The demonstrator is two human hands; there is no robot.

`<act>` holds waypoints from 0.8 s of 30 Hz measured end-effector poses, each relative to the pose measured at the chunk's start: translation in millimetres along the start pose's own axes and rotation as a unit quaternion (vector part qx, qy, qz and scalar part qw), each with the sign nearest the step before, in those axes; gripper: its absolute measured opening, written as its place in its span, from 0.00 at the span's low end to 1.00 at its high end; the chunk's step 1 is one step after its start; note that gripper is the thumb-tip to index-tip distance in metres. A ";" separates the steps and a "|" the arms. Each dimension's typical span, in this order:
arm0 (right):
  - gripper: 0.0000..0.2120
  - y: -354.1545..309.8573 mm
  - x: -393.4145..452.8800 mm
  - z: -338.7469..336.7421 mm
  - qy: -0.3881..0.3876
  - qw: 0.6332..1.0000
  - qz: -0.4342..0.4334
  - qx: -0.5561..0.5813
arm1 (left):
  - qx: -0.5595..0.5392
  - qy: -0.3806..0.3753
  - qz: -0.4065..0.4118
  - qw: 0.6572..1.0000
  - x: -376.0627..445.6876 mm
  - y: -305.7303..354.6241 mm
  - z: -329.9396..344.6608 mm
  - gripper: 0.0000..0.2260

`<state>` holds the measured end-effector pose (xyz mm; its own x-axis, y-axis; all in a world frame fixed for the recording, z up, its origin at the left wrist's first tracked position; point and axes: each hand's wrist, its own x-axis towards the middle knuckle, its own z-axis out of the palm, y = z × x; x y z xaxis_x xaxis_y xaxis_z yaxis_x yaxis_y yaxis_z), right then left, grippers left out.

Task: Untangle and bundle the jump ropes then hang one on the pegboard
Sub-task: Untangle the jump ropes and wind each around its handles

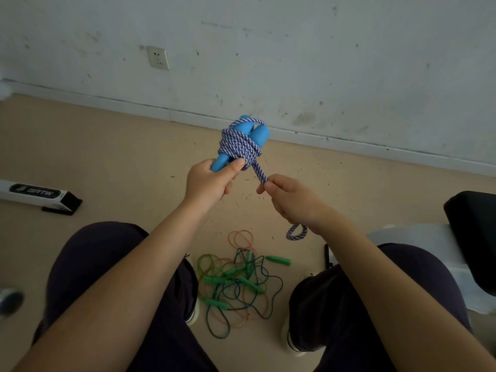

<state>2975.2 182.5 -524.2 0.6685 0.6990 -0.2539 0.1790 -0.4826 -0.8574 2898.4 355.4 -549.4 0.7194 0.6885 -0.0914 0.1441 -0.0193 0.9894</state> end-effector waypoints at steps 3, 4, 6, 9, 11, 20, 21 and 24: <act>0.14 6.1 4.9 -1.1 0.014 0.999 0.023 -0.021 | -0.101 -0.028 -0.032 0.994 -2.8 7.3 -2.4 0.14; 0.14 8.5 6.1 -1.0 0.012 0.999 0.030 -0.023 | -0.119 -0.043 -0.038 0.991 -4.2 9.7 -2.6 0.15; 0.15 11.2 7.8 2.7 -0.003 0.999 0.025 -0.019 | -0.139 -0.058 -0.050 0.987 -6.7 14.0 -3.1 0.15; 0.15 6.5 10.1 8.5 0.017 0.999 -0.006 -0.028 | -0.145 -0.021 -0.060 0.987 -4.7 18.1 -5.3 0.14; 0.16 1.0 9.6 7.3 0.058 0.997 -0.037 -0.043 | -0.117 0.010 -0.057 0.991 -2.2 17.0 -6.7 0.13; 0.12 -6.1 -2.2 -12.0 0.059 0.990 -0.124 -0.018 | 0.105 -0.034 -0.005 0.994 -0.3 -7.1 0.7 0.15; 0.11 -5.2 -2.6 -15.8 0.065 0.989 -0.131 -0.025 | 0.130 -0.056 0.000 0.990 -1.3 -8.6 0.9 0.15; 0.10 -1.1 -0.8 -24.4 0.099 0.982 -0.148 -0.069 | 0.184 -0.140 -0.010 0.973 -3.1 -8.9 1.3 0.15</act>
<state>2992.1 169.6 -512.1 0.6971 0.7099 0.1000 0.4733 -0.3509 -0.8080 2895.8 352.5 -558.1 0.8633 0.4680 -0.1889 0.3569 -0.3015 0.8842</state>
